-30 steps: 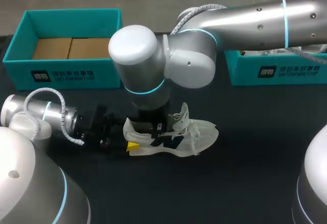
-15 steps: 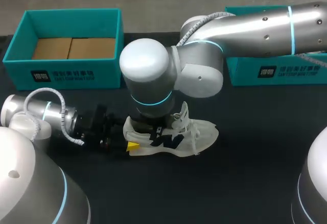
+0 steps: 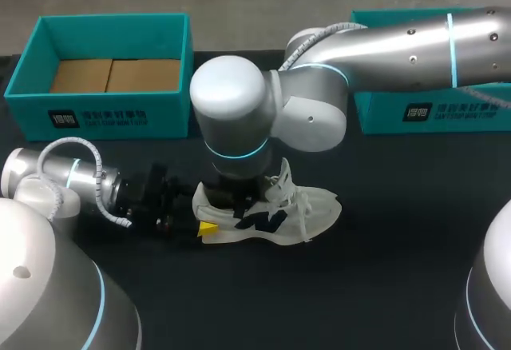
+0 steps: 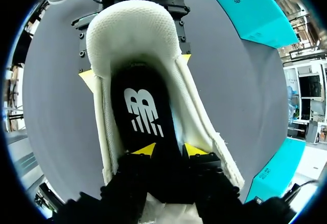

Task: Take the shoe out of the shoebox, open the shoe tongue, remove and reinsert the insole, then place the shoe into the shoebox

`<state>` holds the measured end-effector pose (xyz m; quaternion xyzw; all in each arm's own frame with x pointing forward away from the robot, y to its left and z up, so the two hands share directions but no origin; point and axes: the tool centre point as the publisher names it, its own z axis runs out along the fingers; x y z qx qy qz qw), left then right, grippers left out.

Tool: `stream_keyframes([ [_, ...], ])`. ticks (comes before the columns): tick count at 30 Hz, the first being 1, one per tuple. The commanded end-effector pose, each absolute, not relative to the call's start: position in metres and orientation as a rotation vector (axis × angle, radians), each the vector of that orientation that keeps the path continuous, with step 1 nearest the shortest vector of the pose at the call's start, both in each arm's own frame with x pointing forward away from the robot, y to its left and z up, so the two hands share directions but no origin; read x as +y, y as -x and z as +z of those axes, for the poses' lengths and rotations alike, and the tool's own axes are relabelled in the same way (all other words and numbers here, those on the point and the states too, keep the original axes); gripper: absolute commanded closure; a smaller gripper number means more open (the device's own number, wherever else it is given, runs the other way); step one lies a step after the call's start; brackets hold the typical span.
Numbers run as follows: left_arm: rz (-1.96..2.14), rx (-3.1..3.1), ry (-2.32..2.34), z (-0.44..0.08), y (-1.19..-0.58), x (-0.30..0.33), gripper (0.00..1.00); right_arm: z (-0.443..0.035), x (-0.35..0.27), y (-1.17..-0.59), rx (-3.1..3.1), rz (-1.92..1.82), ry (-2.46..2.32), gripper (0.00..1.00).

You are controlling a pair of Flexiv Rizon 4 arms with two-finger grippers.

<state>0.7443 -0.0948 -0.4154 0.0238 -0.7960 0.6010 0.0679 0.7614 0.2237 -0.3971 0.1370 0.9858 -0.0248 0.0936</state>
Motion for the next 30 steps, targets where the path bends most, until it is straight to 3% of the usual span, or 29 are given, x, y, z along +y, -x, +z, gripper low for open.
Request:
stream_keyframes([
  [1,1.811,-2.399,-0.075,-0.420,-0.743,-0.094,1.00,-0.414,0.229,-0.768,2.963,-0.094,-0.405,0.65],
  [4,1.811,-2.399,-0.075,-0.420,-0.743,-0.094,1.00,-0.423,0.228,-0.767,2.995,-0.111,-0.407,0.64],
  [7,1.811,-2.399,-0.075,-0.420,-0.743,-0.094,1.00,-0.430,0.226,-0.765,3.049,-0.127,-0.405,0.71],
  [10,1.811,-2.399,-0.075,-0.420,-0.743,-0.094,1.00,-0.436,0.224,-0.763,3.098,-0.150,-0.420,0.99],
  [30,1.811,-2.399,-0.075,-0.420,-0.743,-0.094,1.00,-0.407,0.201,-0.755,3.377,0.074,-0.461,1.00],
])
